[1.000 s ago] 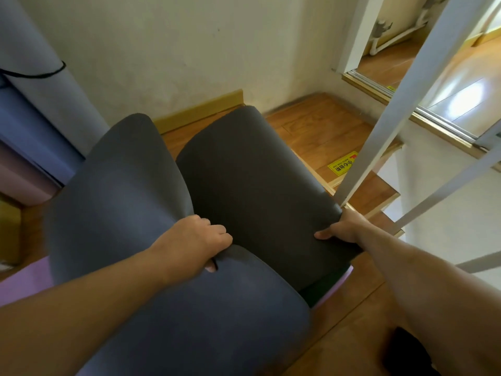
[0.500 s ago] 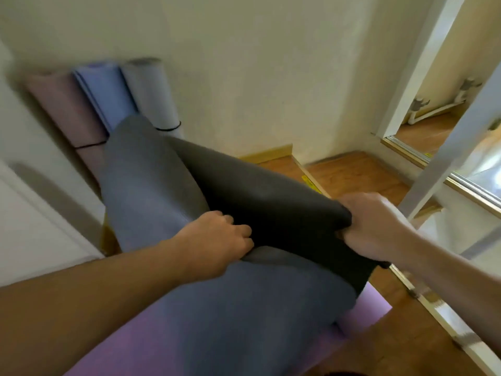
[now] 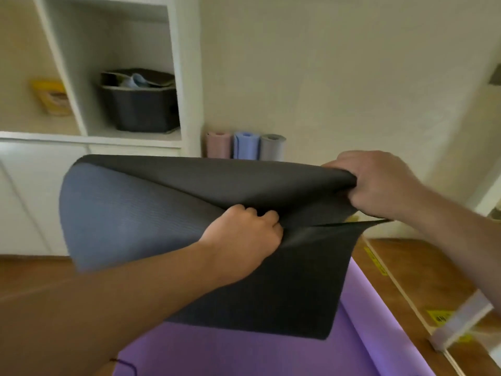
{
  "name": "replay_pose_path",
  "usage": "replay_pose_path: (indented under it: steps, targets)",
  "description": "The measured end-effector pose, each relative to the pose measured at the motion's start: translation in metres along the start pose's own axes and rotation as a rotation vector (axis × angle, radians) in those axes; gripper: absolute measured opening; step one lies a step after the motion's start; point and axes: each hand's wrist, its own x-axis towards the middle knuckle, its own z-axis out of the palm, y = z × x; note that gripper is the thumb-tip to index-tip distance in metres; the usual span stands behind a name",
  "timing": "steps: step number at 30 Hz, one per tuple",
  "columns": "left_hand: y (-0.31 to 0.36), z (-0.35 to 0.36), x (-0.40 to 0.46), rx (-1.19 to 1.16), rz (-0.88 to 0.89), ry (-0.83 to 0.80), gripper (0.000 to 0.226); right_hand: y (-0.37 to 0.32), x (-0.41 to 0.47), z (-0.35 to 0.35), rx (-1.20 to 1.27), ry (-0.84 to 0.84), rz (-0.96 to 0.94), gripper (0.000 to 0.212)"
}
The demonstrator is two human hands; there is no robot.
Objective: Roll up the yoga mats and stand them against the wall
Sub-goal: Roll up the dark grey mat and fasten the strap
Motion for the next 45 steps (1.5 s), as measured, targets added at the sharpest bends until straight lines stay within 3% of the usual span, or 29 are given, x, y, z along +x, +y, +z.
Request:
replay_pose_path:
  steps: [4, 6, 9, 12, 15, 18, 21, 23, 28, 37, 45]
  targets:
    - [-0.024, 0.03, -0.034, -0.053, -0.123, -0.011, 0.042, -0.041, 0.036, 0.048, -0.111, -0.04, -0.008, 0.071]
    - [-0.029, 0.055, -0.048, -0.075, -0.188, -0.065, 0.042, -0.065, 0.039, 0.077, 0.011, -0.131, 0.015, 0.075]
    - [-0.026, 0.094, -0.061, -0.084, -0.213, -0.149, 0.043, -0.109, 0.022, 0.118, 0.18, -0.257, -0.121, 0.061]
    - [-0.03, 0.121, -0.065, -0.094, -0.209, -0.137, 0.048, -0.14, 0.0, 0.163, 0.066, -0.434, -0.244, 0.058]
    - [-0.034, 0.144, -0.069, -0.121, -0.197, -0.124, 0.045, -0.142, -0.009, 0.201, -0.137, -0.351, -0.246, 0.042]
    - [-0.039, 0.159, -0.08, -0.21, -0.189, -0.067, 0.057, -0.134, -0.011, 0.22, -0.055, -0.328, -0.191, 0.025]
    - [-0.049, 0.177, -0.102, -0.117, -0.117, 0.041, 0.087, -0.13, -0.011, 0.229, -0.002, -0.349, -0.157, 0.021]
    - [-0.06, 0.185, -0.119, -0.057, -0.111, 0.031, 0.109, -0.13, -0.007, 0.232, 0.012, -0.314, -0.154, 0.018]
    - [-0.097, 0.181, -0.144, 0.01, -0.169, -0.052, 0.123, -0.136, 0.004, 0.233, -0.004, -0.258, -0.146, 0.026]
    - [-0.139, 0.146, -0.187, 0.055, -0.284, -0.072, 0.117, -0.141, 0.006, 0.192, -0.045, -0.129, -0.108, 0.021]
    - [-0.087, 0.075, -0.199, -0.031, -0.37, -0.075, 0.09, -0.147, -0.038, 0.139, -0.003, -0.141, -0.119, 0.03]
